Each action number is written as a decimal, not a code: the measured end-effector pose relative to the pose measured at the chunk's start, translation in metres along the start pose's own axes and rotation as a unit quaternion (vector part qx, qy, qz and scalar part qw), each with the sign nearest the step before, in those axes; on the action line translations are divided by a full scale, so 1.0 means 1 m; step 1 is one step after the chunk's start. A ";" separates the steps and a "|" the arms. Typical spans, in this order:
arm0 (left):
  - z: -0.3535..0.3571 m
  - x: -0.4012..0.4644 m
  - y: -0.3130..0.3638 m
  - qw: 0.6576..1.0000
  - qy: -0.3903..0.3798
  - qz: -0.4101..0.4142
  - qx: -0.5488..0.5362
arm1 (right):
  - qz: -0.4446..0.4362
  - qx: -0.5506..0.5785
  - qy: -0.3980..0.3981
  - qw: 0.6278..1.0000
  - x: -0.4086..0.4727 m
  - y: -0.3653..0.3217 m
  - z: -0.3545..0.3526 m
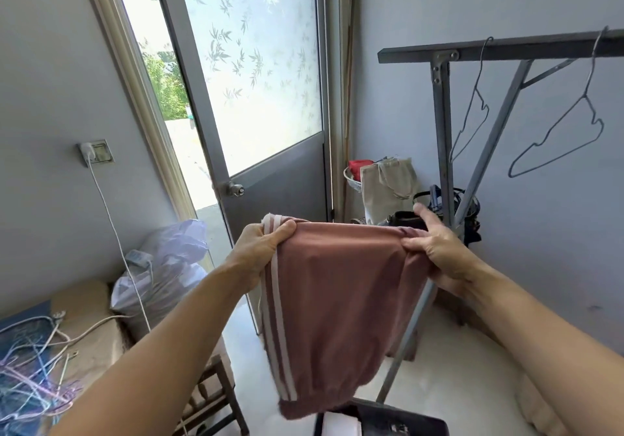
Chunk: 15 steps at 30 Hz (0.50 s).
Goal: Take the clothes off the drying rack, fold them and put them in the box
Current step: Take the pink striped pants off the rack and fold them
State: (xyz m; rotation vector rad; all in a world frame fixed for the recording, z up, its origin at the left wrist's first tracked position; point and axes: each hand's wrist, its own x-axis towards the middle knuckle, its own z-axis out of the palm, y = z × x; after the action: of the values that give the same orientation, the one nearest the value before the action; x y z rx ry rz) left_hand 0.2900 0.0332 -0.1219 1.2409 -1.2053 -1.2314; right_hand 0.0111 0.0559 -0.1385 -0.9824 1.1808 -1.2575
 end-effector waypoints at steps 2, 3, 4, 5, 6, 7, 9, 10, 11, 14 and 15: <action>-0.004 0.004 -0.002 0.995 0.028 0.033 0.087 | -0.043 0.016 -0.016 0.999 -0.002 -0.005 0.001; -0.006 0.008 -0.006 0.992 0.044 0.032 0.110 | -0.053 0.007 -0.016 0.998 -0.004 -0.009 0.001; -0.006 0.011 -0.009 0.990 0.063 0.028 0.122 | -0.056 -0.010 -0.013 0.998 -0.005 -0.012 0.002; -0.004 0.012 -0.011 0.989 0.081 0.027 0.124 | -0.050 -0.023 -0.009 0.998 -0.005 -0.015 0.003; -0.001 0.012 -0.011 0.990 0.089 0.026 0.107 | -0.040 -0.033 -0.006 0.999 -0.006 -0.019 0.003; 0.002 0.012 -0.009 0.994 0.086 0.019 0.059 | -0.032 -0.042 -0.002 0.999 -0.007 -0.023 0.003; 0.006 0.011 -0.001 0.996 0.039 -0.025 -0.072 | -0.023 -0.069 -0.001 0.997 -0.009 -0.028 0.001; 0.005 0.008 0.003 0.993 0.007 -0.035 -0.115 | -0.021 -0.083 -0.010 0.996 -0.009 -0.028 0.000; 0.003 0.007 0.008 0.990 -0.030 -0.033 -0.134 | -0.021 -0.095 -0.020 0.995 -0.010 -0.029 -0.002; -0.008 0.005 0.016 0.988 -0.156 0.007 -0.010 | -0.028 -0.162 -0.066 0.984 -0.008 -0.027 -0.009; -0.010 0.006 0.017 0.980 -0.183 0.018 0.071 | -0.031 -0.213 -0.080 0.973 -0.008 -0.028 -0.010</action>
State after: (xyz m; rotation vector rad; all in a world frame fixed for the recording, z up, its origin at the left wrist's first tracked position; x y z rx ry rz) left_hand 0.2998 0.0266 -0.1054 1.1169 -1.5991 -1.4066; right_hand -0.0034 0.0617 -0.1123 -1.4175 1.3279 -0.9669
